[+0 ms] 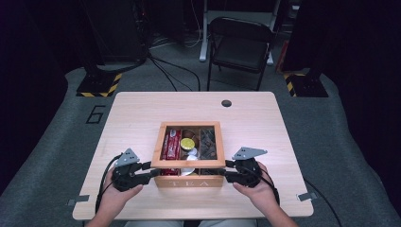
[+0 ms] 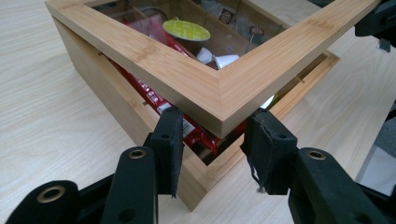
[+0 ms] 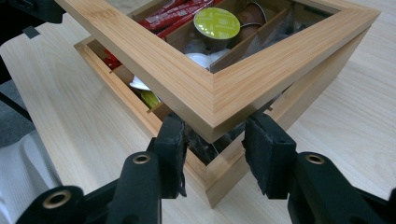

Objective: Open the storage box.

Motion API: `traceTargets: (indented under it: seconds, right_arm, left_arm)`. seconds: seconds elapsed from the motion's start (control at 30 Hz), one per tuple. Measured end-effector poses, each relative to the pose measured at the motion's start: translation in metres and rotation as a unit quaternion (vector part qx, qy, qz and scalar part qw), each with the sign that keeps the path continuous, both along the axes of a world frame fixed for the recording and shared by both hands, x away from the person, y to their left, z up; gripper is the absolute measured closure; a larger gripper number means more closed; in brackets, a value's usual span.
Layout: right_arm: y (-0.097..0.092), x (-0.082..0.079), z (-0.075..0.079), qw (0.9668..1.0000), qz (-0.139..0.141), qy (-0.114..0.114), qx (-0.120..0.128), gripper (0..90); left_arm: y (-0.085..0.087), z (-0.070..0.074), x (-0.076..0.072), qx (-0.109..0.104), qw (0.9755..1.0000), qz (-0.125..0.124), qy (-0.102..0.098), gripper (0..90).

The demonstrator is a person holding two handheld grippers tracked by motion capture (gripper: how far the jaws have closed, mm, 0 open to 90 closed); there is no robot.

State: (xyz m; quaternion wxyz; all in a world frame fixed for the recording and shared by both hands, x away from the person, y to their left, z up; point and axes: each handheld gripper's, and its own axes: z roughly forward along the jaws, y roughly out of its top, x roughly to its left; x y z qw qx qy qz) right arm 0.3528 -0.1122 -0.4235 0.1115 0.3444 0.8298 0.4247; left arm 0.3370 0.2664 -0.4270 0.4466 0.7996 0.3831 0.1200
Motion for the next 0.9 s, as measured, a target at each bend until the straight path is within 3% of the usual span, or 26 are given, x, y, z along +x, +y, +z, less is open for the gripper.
traceTargets:
  seconds: [0.17, 0.4, 0.9]
  right_arm:
    - [-0.002, 0.007, 0.014, 0.9999, 0.004, 0.013, 0.003, 58.7]
    - [-0.003, 0.012, 0.025, 0.9998, 0.000, 0.020, 0.007, 58.1]
    - [-0.002, 0.022, 0.052, 0.9999, -0.008, -0.010, -0.004, 55.9]
  left_arm:
    - [0.001, 0.011, 0.005, -0.013, 0.9999, 0.005, 0.009, 57.7]
    - [0.002, 0.021, 0.010, -0.014, 0.9998, 0.009, 0.007, 57.8]
    - [0.002, 0.045, 0.019, -0.003, 0.9995, 0.024, -0.019, 55.8]
